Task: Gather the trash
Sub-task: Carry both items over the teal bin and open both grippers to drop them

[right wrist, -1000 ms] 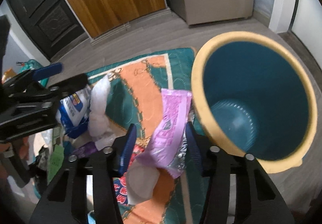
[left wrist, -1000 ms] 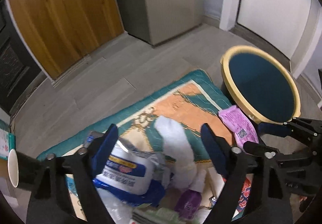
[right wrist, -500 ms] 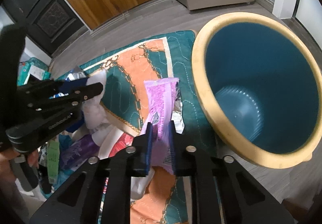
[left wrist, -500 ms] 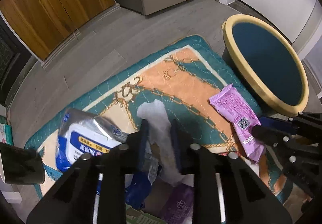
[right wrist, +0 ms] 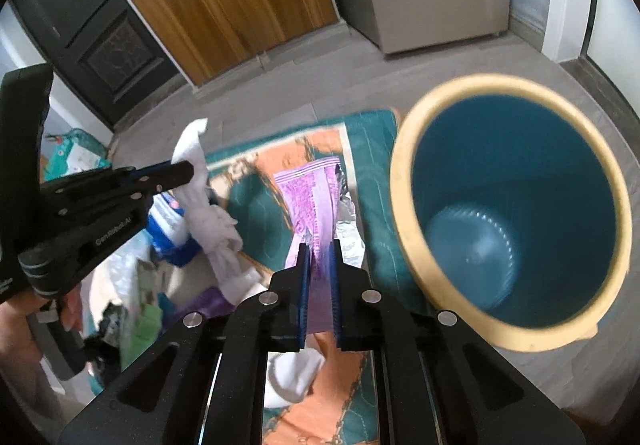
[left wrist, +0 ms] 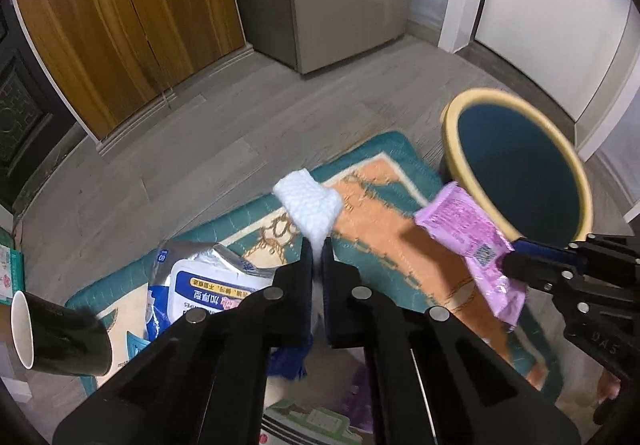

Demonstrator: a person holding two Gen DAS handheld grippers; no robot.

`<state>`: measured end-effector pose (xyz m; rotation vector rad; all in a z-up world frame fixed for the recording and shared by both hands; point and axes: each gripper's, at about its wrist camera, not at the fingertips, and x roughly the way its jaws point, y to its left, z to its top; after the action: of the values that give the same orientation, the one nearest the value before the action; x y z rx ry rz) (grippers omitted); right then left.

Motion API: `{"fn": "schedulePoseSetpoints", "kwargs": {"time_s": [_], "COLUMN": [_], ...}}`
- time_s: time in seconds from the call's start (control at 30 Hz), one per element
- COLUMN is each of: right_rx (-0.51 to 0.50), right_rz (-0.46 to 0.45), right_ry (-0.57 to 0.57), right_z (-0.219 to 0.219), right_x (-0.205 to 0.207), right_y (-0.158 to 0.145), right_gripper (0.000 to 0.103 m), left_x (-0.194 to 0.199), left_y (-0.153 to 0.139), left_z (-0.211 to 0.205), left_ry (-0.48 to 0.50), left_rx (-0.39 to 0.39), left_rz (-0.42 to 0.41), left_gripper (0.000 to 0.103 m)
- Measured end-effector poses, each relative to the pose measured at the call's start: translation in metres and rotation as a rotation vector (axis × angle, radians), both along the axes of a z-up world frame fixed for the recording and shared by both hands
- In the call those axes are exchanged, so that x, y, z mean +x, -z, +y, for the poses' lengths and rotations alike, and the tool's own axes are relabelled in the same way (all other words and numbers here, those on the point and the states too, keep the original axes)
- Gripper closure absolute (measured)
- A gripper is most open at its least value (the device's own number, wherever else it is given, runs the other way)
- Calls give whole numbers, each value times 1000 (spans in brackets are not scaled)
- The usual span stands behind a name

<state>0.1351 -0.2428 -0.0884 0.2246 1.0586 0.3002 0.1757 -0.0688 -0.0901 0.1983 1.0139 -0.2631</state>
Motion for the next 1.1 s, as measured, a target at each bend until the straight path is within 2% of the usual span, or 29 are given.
{"fn": "schedulePoseSetpoints", "kwargs": {"time_s": [0.13,0.4,0.53,0.7,0.8,0.87,0.97,1.1], "right_rx": [19,44,22,-76,-132,-137,-88,-58], "right_rz": [-47,-134,-205,-320,-335,-304,-225,-96], "right_ry": [0,63,89,107,138,168,208,233], "right_z": [2,-26,-52,-92,-115,-131,-147,-155], "right_x": [-1,-18,-28,-43,-43,-38,-24,-2], "right_y": [-18,-57,-85,-114,-107,-94,-69,-31], "right_gripper": [92,92,92,92,92,92,92,92], "left_x": [-2,-18,-28,-36,-40,-43,-45,-41], "left_y": [-21,-79,-105,-121,-119,-114,-101,-78], "left_z": [3,3,-3,-33,-62,-82,-109,-139], "left_ry": [-21,-61,-60,-10,71,129,203,263], "left_rx": [-44,-102,-142,-157,-143,-135,-119,-149], "left_rz": [-14,-143,-197,-261,-292,-305,-312,-281], "left_gripper": [99,99,99,99,99,99,99,99]}}
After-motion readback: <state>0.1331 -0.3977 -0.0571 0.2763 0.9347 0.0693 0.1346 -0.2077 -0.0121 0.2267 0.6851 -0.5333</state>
